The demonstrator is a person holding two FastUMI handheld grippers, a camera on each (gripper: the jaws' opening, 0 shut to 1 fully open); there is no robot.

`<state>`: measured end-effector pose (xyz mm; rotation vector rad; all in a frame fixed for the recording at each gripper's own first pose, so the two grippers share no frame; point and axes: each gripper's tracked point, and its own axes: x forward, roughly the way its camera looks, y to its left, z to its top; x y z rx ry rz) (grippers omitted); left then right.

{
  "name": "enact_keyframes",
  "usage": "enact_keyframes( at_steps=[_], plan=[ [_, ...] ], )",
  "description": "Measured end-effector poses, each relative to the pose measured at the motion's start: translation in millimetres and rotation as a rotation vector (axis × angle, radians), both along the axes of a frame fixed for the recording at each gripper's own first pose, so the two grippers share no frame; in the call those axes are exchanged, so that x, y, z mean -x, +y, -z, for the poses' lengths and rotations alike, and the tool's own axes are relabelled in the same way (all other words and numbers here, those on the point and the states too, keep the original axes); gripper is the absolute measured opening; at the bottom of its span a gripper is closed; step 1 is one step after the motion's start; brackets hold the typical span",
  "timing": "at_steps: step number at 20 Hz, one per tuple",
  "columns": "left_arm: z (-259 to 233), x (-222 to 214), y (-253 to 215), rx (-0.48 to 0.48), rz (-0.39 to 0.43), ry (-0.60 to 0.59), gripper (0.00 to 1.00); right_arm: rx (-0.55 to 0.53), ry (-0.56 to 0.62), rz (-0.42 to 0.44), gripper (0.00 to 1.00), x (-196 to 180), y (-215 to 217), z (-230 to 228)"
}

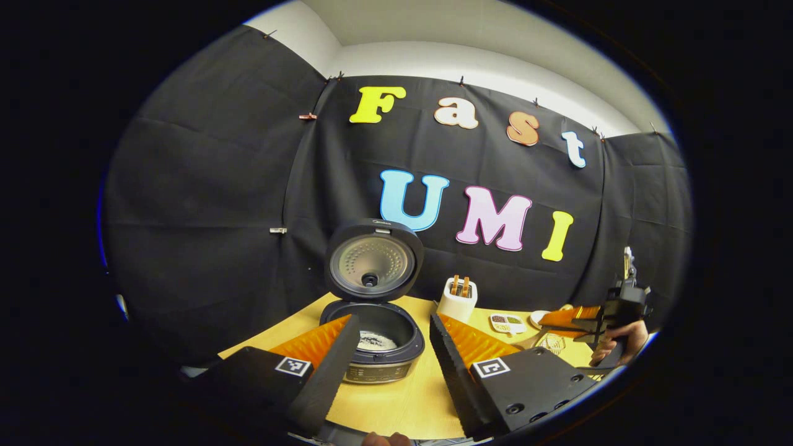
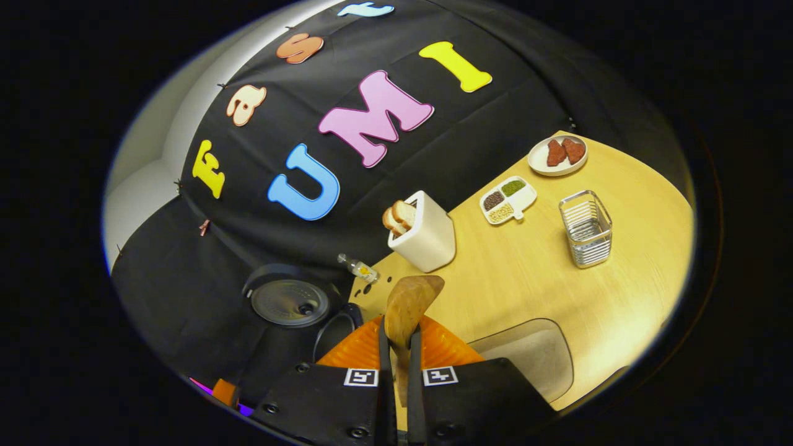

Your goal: Close the left gripper, press the button to open the rice cooker; take a wooden spoon from the chopstick holder with the right hand, scoop a spoonful of rice and pour it into the rice cooker, then put the wooden spoon back into the chopstick holder.

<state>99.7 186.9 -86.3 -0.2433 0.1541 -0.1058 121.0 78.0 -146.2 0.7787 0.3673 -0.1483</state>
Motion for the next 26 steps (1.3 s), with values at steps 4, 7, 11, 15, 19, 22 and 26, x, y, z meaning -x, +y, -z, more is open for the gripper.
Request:
enact_keyframes(
  at_steps=[4, 7, 11, 15, 19, 22, 26],
  plan=[
    [1.2, 4.6, 16.5, 0.003, -0.028, -0.005, 0.8, -0.044, -0.064, -0.064, 0.12, -47.5, 52.6, -36.3],
    [4.8, 7.6, 28.1, 0.008, -0.048, -0.004, 0.8, -0.025, -0.087, -0.12, 0.11, -89.3, 96.9, -42.3],
    [9.7, 10.5, 46.8, 0.023, -0.077, 0.002, 0.8, 0.045, -0.08, -0.178, 0.11, -139.9, 150.2, -22.1],
    [11.6, 12.5, 60.3, 0.032, -0.097, 0.005, 0.8, 0.201, -0.039, -0.239, 0.11, -173.8, 191.9, 12.6],
    [10.6, 11.6, 65.4, 0.028, -0.097, -0.001, 0.8, 0.472, -0.046, -0.382, 0.12, -181.8, 235.5, 29.3],
    [8.5, 9.4, 65.4, 0.03, -0.096, -0.009, 0.8, 0.685, -0.12, -0.484, 0.11, -179.5, 266.5, 22.6],
    [5.4, 6.0, 67.6, 0.036, -0.099, -0.019, 0.8, 0.898, -0.202, -0.593, 0.11, -170.9, 291.6, 17.4]
  ],
)
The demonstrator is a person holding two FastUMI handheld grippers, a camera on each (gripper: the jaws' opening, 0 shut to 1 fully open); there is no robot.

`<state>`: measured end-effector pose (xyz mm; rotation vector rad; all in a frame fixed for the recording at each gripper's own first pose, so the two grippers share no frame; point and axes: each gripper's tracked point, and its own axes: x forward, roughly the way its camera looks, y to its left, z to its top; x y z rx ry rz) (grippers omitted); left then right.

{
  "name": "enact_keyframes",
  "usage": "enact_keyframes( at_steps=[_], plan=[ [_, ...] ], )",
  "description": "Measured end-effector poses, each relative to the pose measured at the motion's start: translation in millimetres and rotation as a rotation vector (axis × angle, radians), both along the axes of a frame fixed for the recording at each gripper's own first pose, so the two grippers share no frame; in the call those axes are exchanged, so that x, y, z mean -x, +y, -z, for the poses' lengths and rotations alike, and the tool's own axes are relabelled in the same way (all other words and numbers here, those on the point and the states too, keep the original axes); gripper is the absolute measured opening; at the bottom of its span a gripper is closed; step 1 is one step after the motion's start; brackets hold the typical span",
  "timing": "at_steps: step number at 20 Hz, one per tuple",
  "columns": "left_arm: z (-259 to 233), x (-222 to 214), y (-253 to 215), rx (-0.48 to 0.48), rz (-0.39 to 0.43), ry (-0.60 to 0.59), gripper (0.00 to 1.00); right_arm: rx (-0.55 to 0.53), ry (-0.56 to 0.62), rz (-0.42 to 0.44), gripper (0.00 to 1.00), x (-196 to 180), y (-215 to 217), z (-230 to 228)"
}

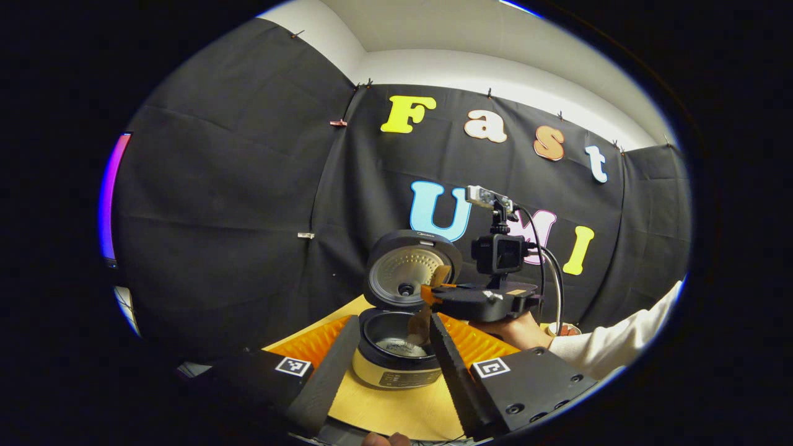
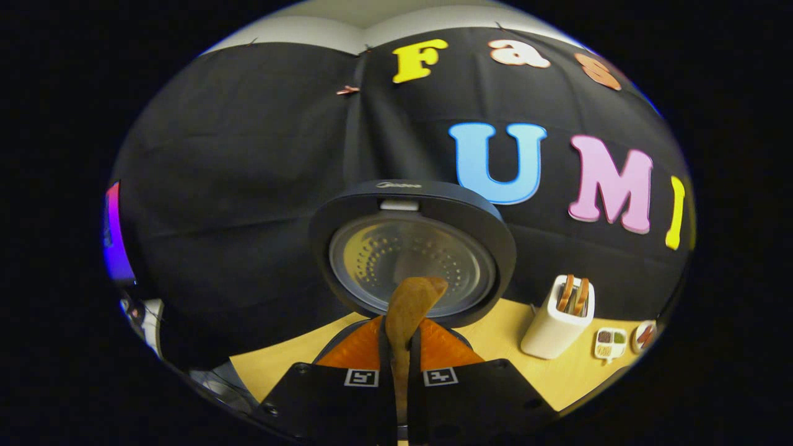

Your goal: Close the left gripper, press the button to open the rice cooker; take a wooden spoon from the chopstick holder with the right hand, scoop a spoonful of rice and pour it into the rice cooker, then put the wooden spoon back into the chopstick holder.

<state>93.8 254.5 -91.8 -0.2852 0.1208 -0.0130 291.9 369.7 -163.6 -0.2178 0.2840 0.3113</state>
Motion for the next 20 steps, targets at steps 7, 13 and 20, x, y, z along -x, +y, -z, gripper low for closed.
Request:
enact_keyframes(
  at_steps=[7, 13, 20],
  plan=[
    [-5.4, -1.8, -1.9, -0.01, -0.008, -0.009, 0.8, 0.215, -0.104, -0.129, 0.11, 24.4, 20.6, -2.7],
    [-9.2, -5.5, -13.2, -0.017, -0.006, -0.006, 0.8, -0.353, 0.111, 0.038, 0.12, 23.6, -18.5, -31.3],
    [-18.1, -23.6, -37.3, -0.032, -0.002, -0.014, 0.8, -0.68, 0.157, 0.256, 0.11, 69.6, -194.4, -62.8]
  ],
)
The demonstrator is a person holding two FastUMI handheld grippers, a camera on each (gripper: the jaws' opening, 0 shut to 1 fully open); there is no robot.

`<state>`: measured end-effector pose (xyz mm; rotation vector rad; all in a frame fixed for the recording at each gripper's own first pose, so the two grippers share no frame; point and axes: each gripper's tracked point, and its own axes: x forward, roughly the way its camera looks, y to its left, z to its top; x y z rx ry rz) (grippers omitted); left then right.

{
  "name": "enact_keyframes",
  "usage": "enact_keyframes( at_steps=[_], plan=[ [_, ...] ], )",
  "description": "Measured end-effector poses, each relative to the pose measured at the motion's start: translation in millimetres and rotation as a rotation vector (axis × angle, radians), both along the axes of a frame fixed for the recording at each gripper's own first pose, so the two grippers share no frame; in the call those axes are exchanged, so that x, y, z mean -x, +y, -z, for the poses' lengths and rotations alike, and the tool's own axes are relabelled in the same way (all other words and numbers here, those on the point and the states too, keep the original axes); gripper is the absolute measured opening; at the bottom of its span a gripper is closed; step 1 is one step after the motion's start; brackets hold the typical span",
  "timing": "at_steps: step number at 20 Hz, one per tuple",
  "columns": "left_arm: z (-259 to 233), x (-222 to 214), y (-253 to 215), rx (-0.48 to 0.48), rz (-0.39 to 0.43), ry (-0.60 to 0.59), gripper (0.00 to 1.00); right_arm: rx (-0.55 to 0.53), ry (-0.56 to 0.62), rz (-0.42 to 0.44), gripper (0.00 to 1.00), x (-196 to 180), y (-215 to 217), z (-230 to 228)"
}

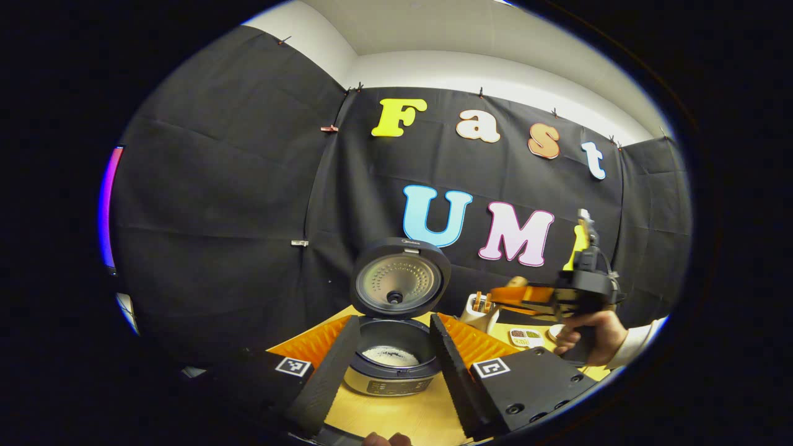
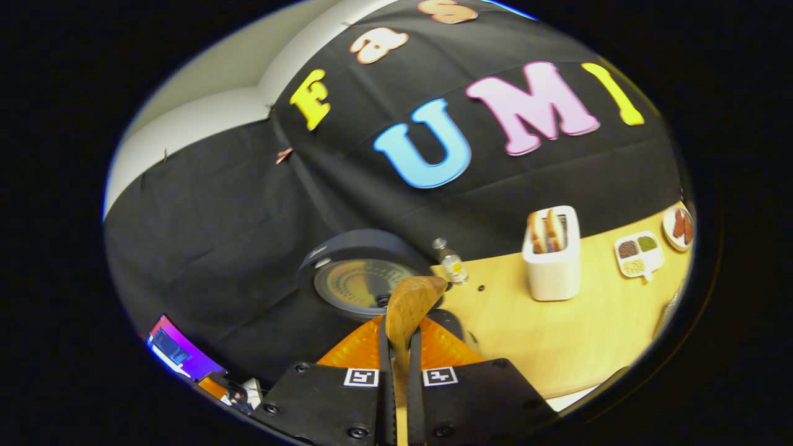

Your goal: Close the left gripper, press the button to open the rice cooker; take a wooden spoon from the chopstick holder with the right hand, scoop a spoonful of rice and pour it into the rice cooker, then put the wooden spoon back into the chopstick holder.

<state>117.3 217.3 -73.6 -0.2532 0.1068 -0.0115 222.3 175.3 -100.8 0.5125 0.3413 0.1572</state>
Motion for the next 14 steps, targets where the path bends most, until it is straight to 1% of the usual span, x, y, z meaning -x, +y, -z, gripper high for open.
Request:
enact_keyframes(
  at_steps=[3, 7, 10, 14],
  plan=[
    [-3.9, -11.3, -16.1, -0.005, -0.002, 0.001, 0.8, 0.024, 0.019, 0.152, 0.11, 18.7, -113.6, 8.0],
    [-2.7, -19.8, -49.4, -0.033, 0.01, 0.023, 0.8, 0.059, 0.043, 0.29, 0.11, 46.5, -232.2, 20.5],
    [-1.1, -23.0, -76.8, -0.035, 0.008, 0.048, 0.8, 0.066, 0.062, 0.369, 0.11, 61.7, -303.5, 36.2],
    [-8.0, -22.6, -102.1, -0.081, 0.0, 0.069, 0.8, 0.055, 0.077, 0.466, 0.11, 73.1, -384.4, 56.2]
  ],
)
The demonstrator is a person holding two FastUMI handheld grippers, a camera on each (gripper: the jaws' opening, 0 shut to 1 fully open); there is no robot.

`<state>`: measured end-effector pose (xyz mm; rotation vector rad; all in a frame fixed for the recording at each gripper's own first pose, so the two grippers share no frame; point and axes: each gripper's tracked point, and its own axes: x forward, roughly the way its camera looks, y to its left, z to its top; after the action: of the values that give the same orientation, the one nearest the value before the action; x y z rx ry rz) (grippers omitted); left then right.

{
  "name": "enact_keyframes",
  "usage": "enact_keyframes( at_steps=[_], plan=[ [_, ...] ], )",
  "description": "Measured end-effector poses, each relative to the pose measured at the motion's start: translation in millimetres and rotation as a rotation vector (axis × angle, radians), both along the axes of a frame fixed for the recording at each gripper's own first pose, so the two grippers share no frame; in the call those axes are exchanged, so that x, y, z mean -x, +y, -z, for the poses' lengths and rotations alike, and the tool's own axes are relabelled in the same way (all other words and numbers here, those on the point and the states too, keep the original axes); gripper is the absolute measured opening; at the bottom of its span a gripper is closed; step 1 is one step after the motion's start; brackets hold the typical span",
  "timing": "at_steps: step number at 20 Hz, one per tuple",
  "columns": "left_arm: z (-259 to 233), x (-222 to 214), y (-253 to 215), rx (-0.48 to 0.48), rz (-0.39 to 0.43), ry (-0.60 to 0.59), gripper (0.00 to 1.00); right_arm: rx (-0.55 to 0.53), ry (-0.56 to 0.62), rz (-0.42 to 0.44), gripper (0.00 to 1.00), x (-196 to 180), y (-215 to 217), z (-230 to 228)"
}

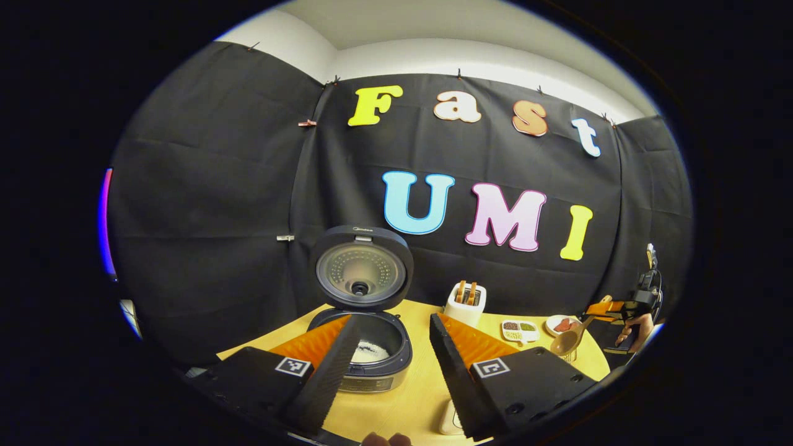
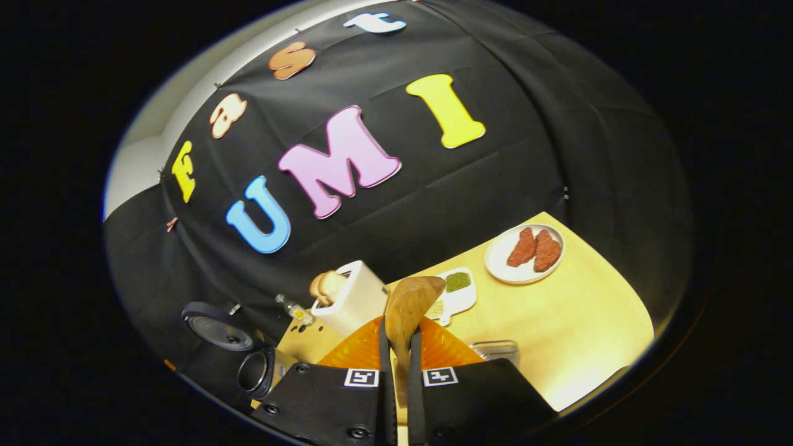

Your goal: Close the left gripper, press the button to open the rice cooker; take a wooden spoon from the chopstick holder with the right hand, scoop a spoonful of rice and pour it into the rice cooker, then put the wooden spoon back into the chopstick holder.

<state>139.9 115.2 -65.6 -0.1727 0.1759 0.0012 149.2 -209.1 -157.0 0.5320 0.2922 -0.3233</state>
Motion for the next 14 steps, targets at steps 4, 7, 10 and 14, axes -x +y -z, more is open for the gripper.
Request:
enact_keyframes(
  at_steps=[4, 7, 10, 14],
  plan=[
    [-12.2, -16.5, -4.3, -0.034, -0.022, 0.003, 0.8, 0.122, 0.082, 0.011, 0.11, 7.6, -31.7, 30.9],
    [-31.4, -46.0, 2.5, -0.008, -0.053, -0.02, 0.8, 0.193, 0.134, -0.029, 0.11, -0.8, -28.7, 52.6],
    [-45.9, -77.7, 8.9, -0.024, -0.069, -0.038, 0.8, 0.267, 0.157, -0.028, 0.12, -4.8, -29.3, 66.1],
    [-58.6, -109.6, 13.2, -0.068, -0.054, -0.076, 0.8, 0.331, 0.171, -0.051, 0.17, -4.7, -14.7, 74.2]
  ],
)
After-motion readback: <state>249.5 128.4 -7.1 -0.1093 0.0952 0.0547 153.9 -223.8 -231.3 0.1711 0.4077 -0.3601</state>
